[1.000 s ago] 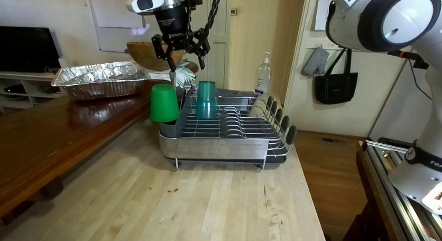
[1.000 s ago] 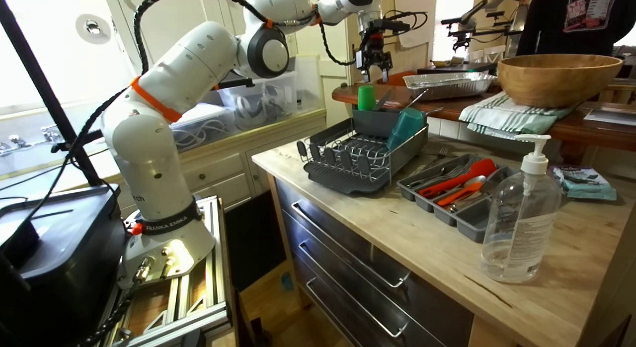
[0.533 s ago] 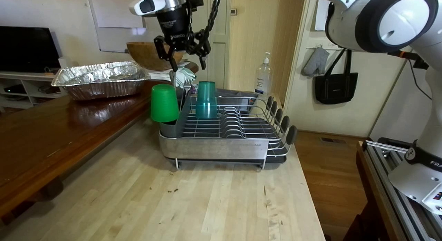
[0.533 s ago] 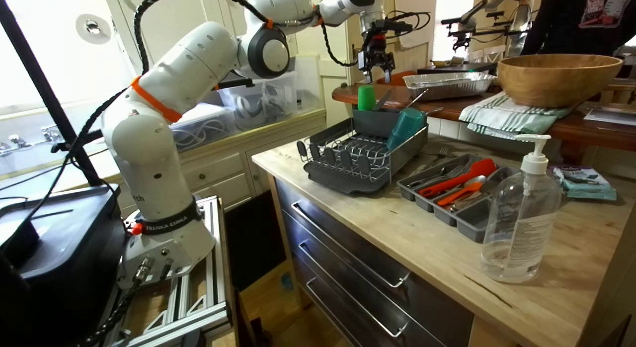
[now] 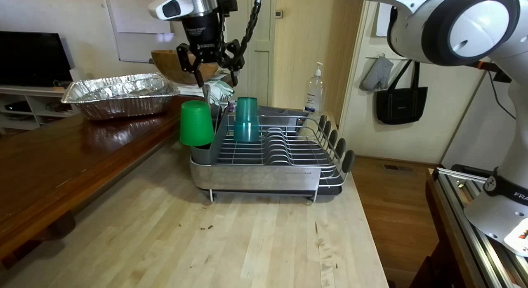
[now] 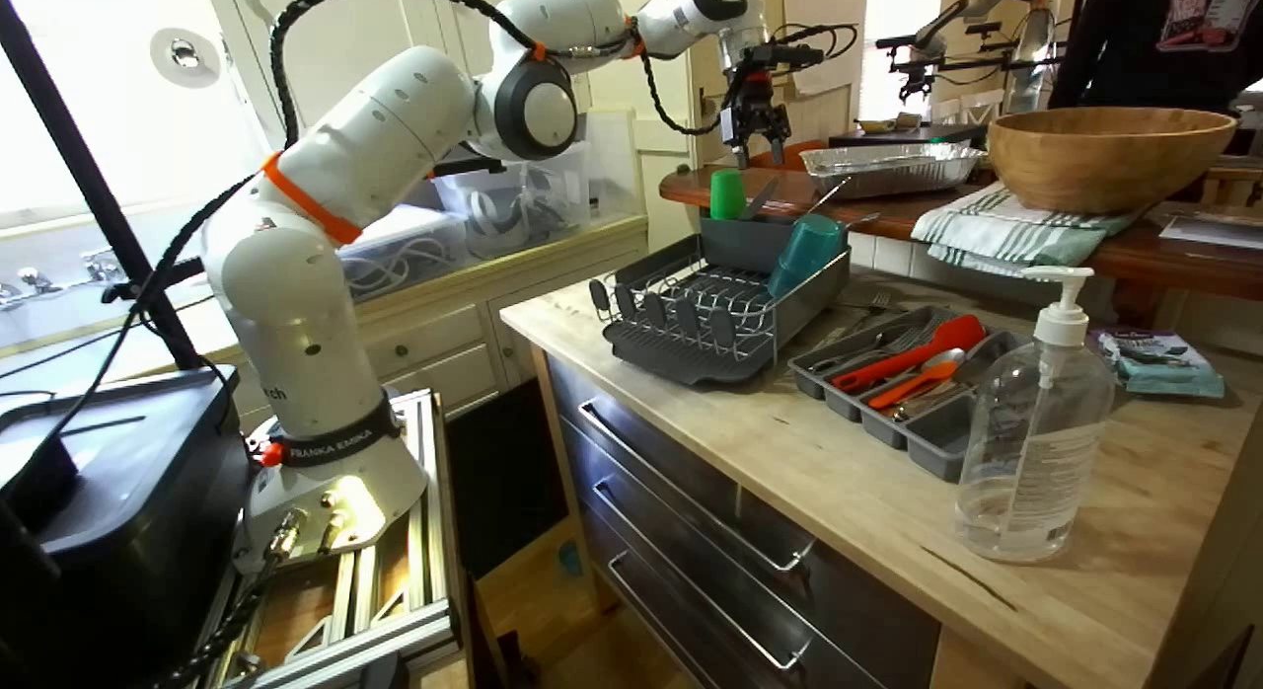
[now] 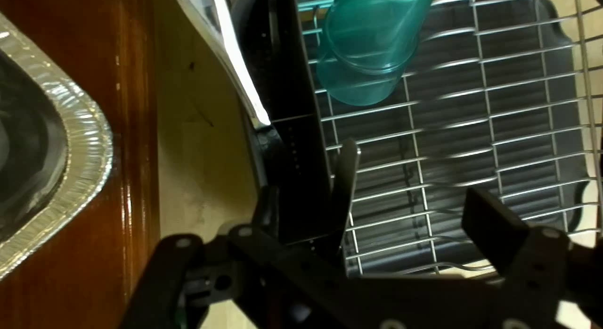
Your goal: Move the light green cup to the top-left corner, then shift a knife to the right
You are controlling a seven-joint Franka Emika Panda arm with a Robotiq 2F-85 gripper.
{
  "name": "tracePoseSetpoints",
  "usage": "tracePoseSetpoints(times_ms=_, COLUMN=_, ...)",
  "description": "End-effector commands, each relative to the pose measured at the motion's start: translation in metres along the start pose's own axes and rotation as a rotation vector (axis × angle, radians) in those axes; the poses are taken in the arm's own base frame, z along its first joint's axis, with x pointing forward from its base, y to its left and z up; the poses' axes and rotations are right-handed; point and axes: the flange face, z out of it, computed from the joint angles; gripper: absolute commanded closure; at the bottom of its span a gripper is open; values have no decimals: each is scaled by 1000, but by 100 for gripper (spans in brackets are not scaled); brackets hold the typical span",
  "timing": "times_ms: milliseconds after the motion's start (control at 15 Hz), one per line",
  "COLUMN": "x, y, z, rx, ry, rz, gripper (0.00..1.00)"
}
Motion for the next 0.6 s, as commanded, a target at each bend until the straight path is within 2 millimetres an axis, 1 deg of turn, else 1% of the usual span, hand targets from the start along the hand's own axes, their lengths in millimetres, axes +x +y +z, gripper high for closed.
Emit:
tracePoseSetpoints(times_ms=0, x=-1, y=10, z=9, rx=-40, ry=10, rz=-31, gripper=0)
tracePoseSetpoints(times_ms=133, x=-1, y=11, z=14, rx=-41, ry=9, rz=-42, gripper=0)
tracePoseSetpoints(times_ms=333, x=-3, y=13, z=25, rx=-19, ry=19, rz=-50, gripper=0)
tracePoseSetpoints(times_ms=400, x=-3, y=13, z=29, rx=-13, ry=22, rz=-52, gripper=6)
tracePoseSetpoints(times_ms=467, x=-4, y=14, z=32, rx=-8, ry=22, rz=-52, gripper=24)
tracePoseSetpoints(times_ms=533, x=-5, y=14, z=35, rx=-5, ry=20, rz=-50, gripper=33)
